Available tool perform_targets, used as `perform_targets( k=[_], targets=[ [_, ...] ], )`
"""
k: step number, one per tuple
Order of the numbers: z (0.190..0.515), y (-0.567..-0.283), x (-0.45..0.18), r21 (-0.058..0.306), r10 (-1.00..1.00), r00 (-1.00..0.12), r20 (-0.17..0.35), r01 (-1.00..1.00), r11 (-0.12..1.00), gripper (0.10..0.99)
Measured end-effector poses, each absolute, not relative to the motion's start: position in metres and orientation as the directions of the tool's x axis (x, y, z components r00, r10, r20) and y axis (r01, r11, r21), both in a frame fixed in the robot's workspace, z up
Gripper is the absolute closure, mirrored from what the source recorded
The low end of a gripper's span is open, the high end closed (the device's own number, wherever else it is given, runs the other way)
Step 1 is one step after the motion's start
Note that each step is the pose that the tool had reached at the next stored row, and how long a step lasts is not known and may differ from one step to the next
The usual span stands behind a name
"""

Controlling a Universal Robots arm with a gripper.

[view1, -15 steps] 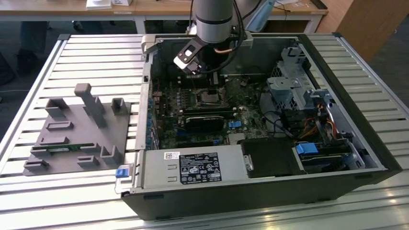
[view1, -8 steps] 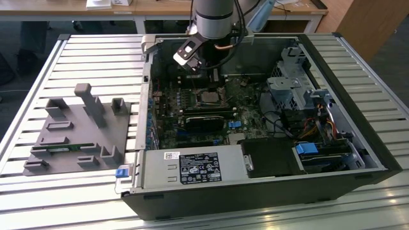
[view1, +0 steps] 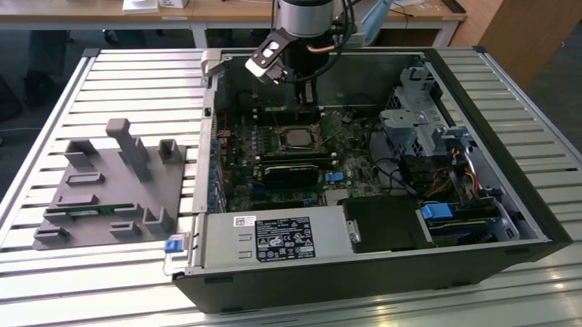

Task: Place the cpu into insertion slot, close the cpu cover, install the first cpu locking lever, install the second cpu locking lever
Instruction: 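Close the cpu cover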

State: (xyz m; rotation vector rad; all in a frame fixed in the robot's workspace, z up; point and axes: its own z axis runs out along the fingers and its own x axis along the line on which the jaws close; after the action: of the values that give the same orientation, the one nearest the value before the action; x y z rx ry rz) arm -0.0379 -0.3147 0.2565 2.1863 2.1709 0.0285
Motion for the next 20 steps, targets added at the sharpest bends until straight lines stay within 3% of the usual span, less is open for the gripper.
perform_targets(
  k=[9, 14, 20],
  targets=[
    [0.2563, -0.3225, -0.0383, 0.055, 1.0, 0.008, -0.025, 0.998, -0.007, 0.98],
    [0.2562, -0.3231, -0.0307, 0.021, 1.0, 0.008, -0.022, 1.0, -0.007, 0.98],
    [0.2579, -0.3231, -0.0304, 0.018, 1.0, 0.008, 0.002, 1.0, -0.008, 0.98]
  ],
)
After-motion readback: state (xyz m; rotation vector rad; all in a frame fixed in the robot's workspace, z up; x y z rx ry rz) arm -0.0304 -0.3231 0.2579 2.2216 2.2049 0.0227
